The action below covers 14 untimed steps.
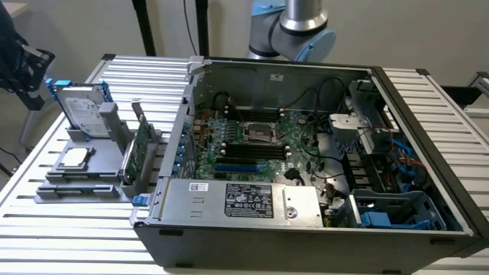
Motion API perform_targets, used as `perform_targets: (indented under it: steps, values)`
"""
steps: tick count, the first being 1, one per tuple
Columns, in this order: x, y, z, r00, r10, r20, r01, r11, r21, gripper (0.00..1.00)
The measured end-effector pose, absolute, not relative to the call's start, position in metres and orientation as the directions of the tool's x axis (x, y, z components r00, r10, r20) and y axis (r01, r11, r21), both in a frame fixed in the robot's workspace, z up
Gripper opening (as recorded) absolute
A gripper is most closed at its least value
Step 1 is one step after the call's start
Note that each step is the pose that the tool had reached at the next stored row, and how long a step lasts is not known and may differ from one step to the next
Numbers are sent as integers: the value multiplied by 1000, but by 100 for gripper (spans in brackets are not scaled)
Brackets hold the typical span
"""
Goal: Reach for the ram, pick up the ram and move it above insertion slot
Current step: 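Reach for the ram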
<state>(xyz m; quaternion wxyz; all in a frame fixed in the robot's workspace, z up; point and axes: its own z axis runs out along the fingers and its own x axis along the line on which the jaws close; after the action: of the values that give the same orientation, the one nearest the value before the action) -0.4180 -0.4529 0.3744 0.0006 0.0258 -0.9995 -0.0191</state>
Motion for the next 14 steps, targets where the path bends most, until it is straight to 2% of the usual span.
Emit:
perform_targets:
  steps: [14]
  values:
    - [-418, -453, 373, -955, -296, 0, -295, 955, 38, 11]
